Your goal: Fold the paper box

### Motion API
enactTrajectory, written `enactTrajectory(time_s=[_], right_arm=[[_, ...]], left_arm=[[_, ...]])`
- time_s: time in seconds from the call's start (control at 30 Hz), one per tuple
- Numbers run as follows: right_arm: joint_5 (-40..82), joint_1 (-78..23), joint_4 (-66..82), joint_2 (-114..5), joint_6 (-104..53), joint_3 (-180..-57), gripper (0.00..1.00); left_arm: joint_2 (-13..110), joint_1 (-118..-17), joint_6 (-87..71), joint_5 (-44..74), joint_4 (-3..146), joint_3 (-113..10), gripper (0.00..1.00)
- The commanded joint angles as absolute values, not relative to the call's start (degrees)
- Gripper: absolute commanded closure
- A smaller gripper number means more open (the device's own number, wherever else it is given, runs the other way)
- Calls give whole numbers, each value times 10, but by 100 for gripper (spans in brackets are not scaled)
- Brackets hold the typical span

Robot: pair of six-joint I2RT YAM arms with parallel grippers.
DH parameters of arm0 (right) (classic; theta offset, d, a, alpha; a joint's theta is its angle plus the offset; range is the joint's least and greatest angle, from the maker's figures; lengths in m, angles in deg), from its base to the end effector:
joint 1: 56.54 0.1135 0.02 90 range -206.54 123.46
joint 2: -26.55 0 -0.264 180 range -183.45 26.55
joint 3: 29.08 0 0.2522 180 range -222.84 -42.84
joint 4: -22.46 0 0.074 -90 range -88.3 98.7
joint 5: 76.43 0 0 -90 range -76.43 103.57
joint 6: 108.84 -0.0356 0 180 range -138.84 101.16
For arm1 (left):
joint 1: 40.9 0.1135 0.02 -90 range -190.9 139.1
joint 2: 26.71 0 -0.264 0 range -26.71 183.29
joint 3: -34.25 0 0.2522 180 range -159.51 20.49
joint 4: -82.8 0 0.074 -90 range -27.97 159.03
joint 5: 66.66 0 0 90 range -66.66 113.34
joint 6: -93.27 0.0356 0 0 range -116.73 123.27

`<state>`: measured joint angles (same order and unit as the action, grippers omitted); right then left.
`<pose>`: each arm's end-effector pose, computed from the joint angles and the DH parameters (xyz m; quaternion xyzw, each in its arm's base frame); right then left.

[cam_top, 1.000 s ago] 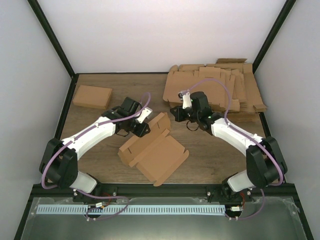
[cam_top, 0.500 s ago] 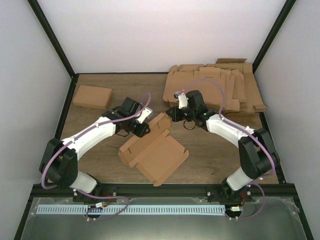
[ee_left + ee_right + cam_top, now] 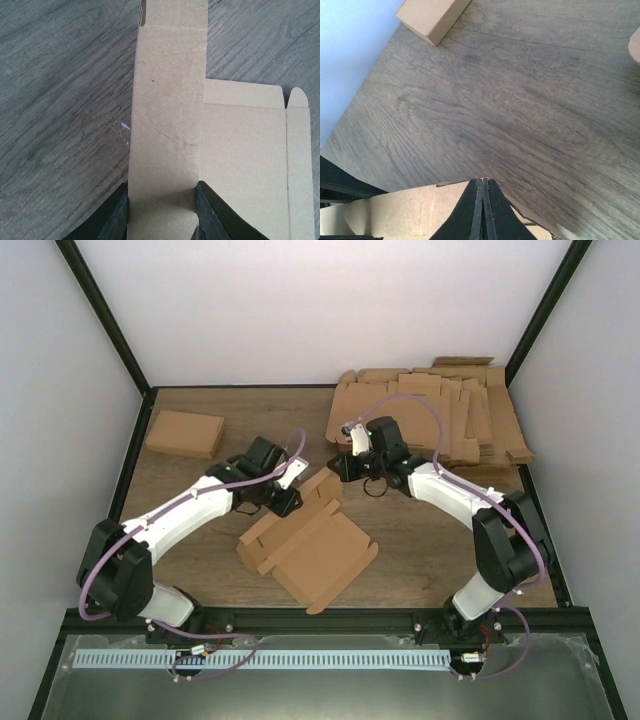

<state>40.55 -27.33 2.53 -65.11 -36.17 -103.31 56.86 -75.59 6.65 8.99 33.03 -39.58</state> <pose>0.2996 0.1860 0.2377 -0.1931 0.8562 0.3624 0.3135 0.2368 -0.1746 0.2397 0.3433 0.8942 -0.1864 0.2187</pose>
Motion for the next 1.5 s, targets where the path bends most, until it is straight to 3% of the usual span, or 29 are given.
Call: enactTrajectory(time_s=[0.0,0.8,1.47], right_arm=[[396,-265,-1,-654,-350,-1031,99],[383,-236,-6,-566,-361,-926,98],[431,-236,11,-579,-359,-915,98]], left_arm=[[559,-768,67,104,316,-411,68],[572,-836,69,160,307,-414,67],[578,-874,76,191,298,-424,67]])
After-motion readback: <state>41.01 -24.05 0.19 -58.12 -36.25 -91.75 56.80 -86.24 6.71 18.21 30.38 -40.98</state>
